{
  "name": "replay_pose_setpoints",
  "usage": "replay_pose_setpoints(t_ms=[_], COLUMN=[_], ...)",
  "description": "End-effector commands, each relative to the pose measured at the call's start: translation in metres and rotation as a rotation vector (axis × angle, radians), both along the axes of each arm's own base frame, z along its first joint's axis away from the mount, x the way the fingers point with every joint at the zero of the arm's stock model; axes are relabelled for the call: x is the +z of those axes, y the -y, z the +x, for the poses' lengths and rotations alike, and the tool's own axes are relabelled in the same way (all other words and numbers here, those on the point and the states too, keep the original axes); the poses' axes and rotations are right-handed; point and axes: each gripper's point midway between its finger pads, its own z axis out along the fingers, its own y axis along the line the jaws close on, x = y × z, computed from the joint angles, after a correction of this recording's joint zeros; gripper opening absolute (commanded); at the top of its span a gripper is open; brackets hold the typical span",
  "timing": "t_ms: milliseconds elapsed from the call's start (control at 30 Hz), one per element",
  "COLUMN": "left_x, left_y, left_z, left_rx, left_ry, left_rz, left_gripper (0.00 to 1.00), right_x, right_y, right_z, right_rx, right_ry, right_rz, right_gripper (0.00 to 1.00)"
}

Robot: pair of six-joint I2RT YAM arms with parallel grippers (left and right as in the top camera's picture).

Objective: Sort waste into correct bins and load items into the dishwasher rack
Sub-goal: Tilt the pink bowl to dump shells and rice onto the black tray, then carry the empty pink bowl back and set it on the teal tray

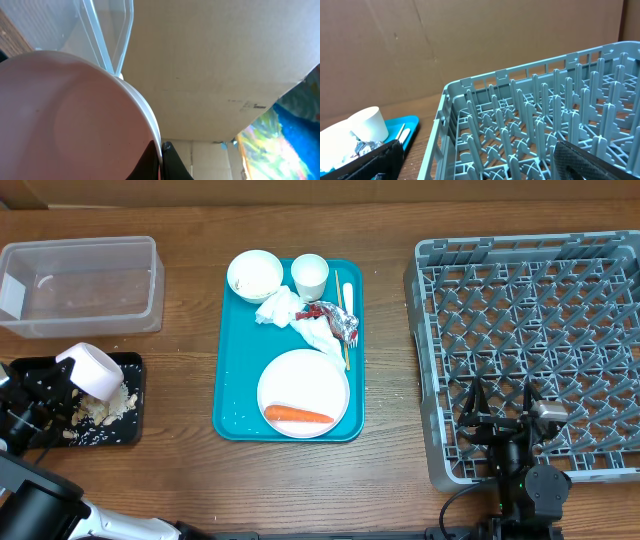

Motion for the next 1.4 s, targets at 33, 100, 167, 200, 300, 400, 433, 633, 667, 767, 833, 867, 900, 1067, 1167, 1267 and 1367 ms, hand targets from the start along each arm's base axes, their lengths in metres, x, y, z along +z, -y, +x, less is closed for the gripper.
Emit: replay_pose_setpoints(t_ms=[33,100,167,200,300,400,433,633,667,767,833,867,900,1067,1167,1267,1367], left_x=[0.005,0.001,-0.002,-0.003,0.000,0.011,0.017,0.066,0.071,0.075,0.069,0.064,0.060,0.039,0.021,-0.003,-0.024], left_y=[0.002,0.003,0.003,0.004,0.013,0.025,0.030,0.068,0.076,0.106,0.126,0.136,0.148,0.215,0.236,0.269,0.286], left_z=[-0.003,-0.003,-0.004,-0.004,-0.002,0.000,0.001,0.000,0.000,-0.001,0.000,0.001,0.004,0.028,0.046,0.061,0.067], left_rx=[-0.001,0.003,0.006,0.005,-0.006,-0.021,-0.026,-0.055,-0.062,-0.105,-0.146,-0.168,-0.201,-0.370,-0.364,-0.416,-0.442], left_ry=[0.042,0.013,-0.018,-0.030,-0.075,-0.142,-0.159,-0.220,-0.225,-0.278,-0.338,-0.370,-0.384,-0.357,-0.400,-0.399,-0.425], left_rz=[0.004,0.001,0.020,0.037,0.130,0.268,0.313,0.595,0.639,0.801,0.894,0.939,0.976,1.112,1.197,1.266,1.310], left_gripper=[0.04,0.04,0.04,0.04,0.04,0.04,0.04,0.04,0.04,0.04,0.04,0.04,0.04,0.04,0.04,0.04,0.04], right_x=[-0.001,-0.001,-0.001,-0.001,-0.001,-0.001,-0.001,-0.001,-0.001,-0.001,-0.001,-0.001,-0.001,-0.001,-0.001,-0.001,-0.001], right_y=[0.002,0.002,0.002,0.002,0.002,0.002,0.002,0.002,0.002,0.002,0.002,0.002,0.002,0.002,0.002,0.002,0.002], right_z=[0.000,0.000,0.000,0.000,0.000,0.000,0.000,0.000,0.000,0.000,0.000,0.000,0.000,0.000,0.000,0.000,0.000], right_rx=[-0.009,-0.009,-0.009,-0.009,-0.009,-0.009,-0.009,-0.009,-0.009,-0.009,-0.009,-0.009,-0.009,-0.009,-0.009,-0.009,-0.009], right_ry=[0.006,0.006,0.006,0.006,0.005,0.006,0.006,0.005,0.005,0.006,0.006,0.006,0.006,0.006,0.006,0.006,0.006], right_rz=[0.002,0.002,0.002,0.002,0.002,0.002,0.002,0.002,0.002,0.002,0.002,0.002,0.002,0.002,0.002,0.002,0.002], right_gripper=[1.00,1.00,1.00,1.00,1.00,1.00,1.00,1.00,1.00,1.00,1.00,1.00,1.00,1.00,1.00,1.00,1.00])
